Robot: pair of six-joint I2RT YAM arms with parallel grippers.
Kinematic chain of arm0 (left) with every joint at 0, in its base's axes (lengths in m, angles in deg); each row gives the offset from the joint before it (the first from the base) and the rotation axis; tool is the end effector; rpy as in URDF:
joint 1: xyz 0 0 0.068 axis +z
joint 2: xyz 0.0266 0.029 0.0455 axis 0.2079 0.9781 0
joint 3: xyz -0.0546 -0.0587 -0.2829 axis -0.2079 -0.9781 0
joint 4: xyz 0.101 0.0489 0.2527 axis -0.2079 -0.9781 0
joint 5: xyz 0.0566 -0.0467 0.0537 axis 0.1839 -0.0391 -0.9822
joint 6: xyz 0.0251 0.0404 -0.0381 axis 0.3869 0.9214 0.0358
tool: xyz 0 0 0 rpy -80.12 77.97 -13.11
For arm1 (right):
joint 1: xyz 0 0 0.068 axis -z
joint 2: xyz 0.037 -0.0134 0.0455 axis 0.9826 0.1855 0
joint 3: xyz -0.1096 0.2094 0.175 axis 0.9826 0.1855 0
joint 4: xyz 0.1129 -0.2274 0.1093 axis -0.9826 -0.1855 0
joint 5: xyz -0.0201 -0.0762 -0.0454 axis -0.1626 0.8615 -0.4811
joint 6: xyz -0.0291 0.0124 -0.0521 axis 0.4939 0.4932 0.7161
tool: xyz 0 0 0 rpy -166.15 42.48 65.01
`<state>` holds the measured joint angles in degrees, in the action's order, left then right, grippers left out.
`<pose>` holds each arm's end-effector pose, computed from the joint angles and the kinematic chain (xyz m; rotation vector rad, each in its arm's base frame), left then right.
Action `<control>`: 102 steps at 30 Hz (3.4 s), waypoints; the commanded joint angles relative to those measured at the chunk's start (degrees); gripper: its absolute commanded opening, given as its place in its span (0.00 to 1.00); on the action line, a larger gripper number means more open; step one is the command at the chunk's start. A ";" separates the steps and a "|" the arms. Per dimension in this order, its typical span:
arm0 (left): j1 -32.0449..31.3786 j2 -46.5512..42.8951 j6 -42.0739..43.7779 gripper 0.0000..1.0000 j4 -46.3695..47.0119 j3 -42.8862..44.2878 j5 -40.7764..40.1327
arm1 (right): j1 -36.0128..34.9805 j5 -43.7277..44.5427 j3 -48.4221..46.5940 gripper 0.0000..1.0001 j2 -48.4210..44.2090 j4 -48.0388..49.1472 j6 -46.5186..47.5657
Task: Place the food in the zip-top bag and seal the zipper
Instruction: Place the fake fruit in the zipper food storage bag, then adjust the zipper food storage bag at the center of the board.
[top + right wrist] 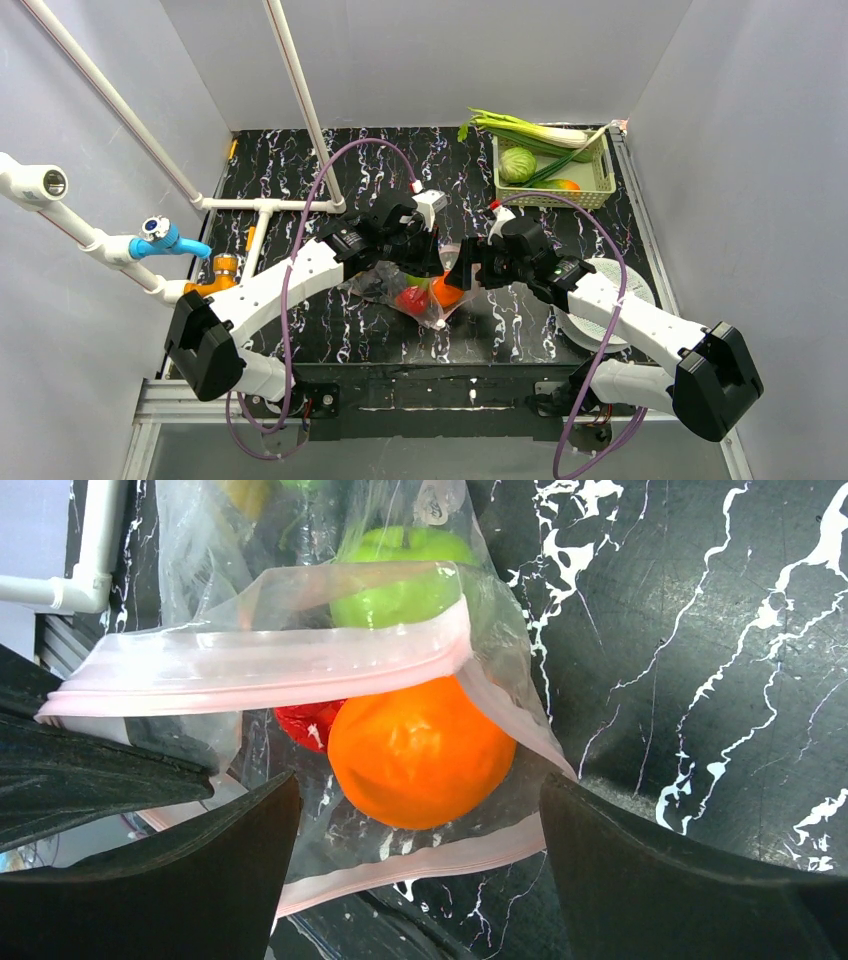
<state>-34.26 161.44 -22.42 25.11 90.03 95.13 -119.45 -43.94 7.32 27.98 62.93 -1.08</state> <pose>0.2209 -0.2491 0.3231 0.6251 2.2568 -0.9603 0.1977 0.1756 0.2562 -0.2385 2.2780 0.8698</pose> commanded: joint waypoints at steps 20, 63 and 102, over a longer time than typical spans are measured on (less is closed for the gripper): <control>-0.35 -3.43 1.49 0.00 -2.10 1.29 -1.23 | 0.23 6.87 1.92 0.88 -6.72 -6.82 -4.41; 0.87 -19.03 10.52 0.00 -15.73 17.76 -24.95 | -0.13 -10.06 -32.88 0.01 6.14 -11.59 0.78; 1.02 -19.94 0.18 0.00 -21.91 16.70 -21.23 | -1.08 -13.80 -50.71 0.01 13.13 -21.02 1.24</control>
<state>-33.47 141.29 -17.96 1.33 114.62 70.26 -120.63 -56.79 -48.24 41.68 38.89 1.00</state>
